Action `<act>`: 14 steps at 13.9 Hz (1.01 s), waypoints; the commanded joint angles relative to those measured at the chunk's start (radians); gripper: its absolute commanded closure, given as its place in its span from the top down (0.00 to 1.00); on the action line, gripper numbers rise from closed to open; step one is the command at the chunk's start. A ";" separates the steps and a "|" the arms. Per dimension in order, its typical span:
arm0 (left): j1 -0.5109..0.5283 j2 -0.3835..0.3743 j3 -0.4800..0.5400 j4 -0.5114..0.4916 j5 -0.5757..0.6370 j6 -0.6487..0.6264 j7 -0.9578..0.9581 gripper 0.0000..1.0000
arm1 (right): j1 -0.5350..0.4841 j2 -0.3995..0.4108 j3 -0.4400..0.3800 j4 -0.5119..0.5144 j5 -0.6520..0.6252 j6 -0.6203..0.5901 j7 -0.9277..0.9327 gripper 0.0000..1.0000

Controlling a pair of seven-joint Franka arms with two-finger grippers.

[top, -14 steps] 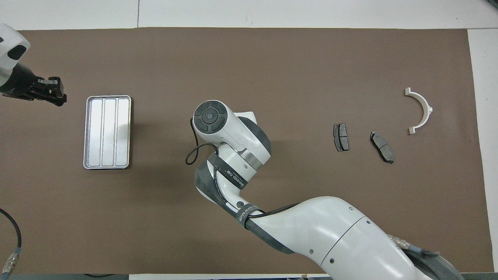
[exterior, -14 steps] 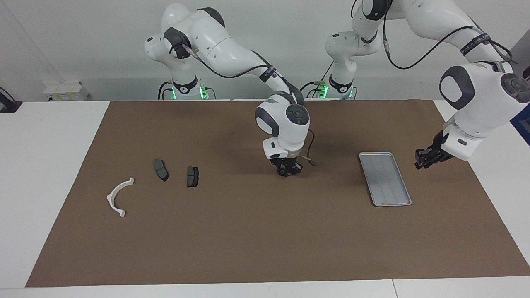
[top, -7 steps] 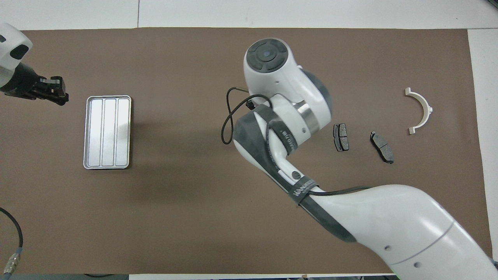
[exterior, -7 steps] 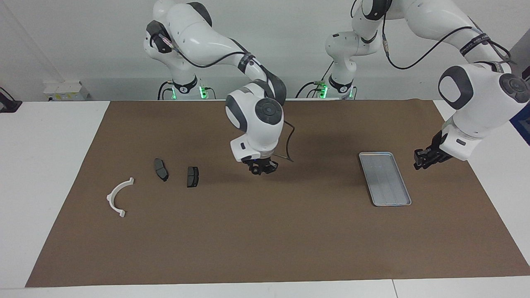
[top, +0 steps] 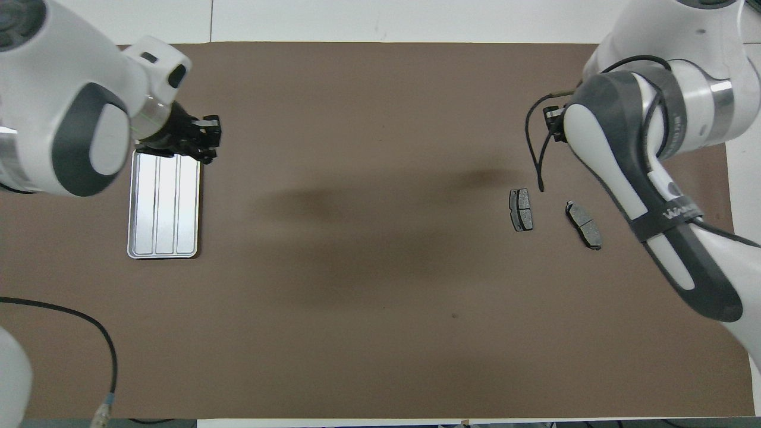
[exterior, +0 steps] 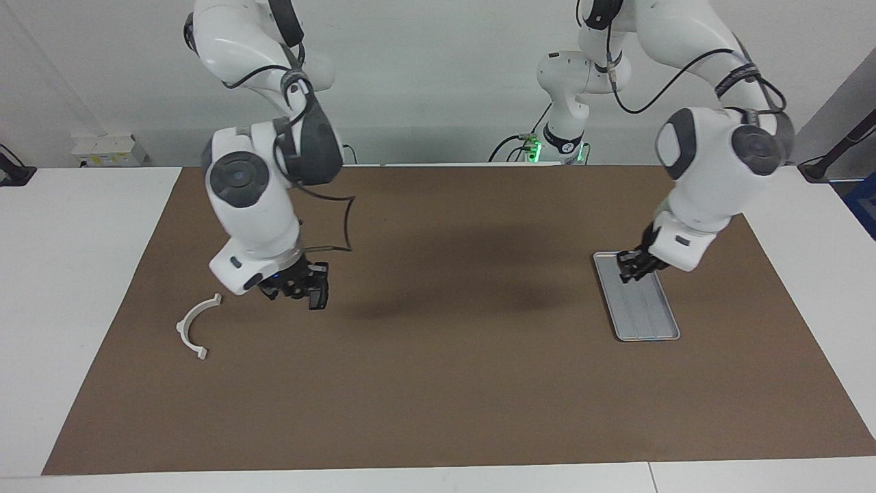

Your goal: Place bearing gear from tray to pile

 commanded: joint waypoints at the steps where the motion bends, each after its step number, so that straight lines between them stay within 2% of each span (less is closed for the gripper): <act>1: -0.160 -0.082 0.022 -0.178 0.004 0.141 -0.213 0.00 | -0.088 -0.027 0.021 -0.166 -0.002 0.182 -0.127 0.00; 3: -0.249 -0.124 0.022 -0.296 0.027 0.249 -0.316 0.00 | -0.096 0.001 0.018 -0.197 -0.005 0.261 -0.125 0.00; 7: -0.311 -0.141 0.022 -0.453 0.033 0.421 -0.400 0.00 | -0.113 0.094 0.017 -0.198 -0.017 0.374 -0.122 0.00; 14: -0.415 -0.023 0.022 -0.471 0.176 0.565 -0.646 0.00 | -0.125 0.119 0.015 -0.249 -0.019 0.488 -0.121 0.00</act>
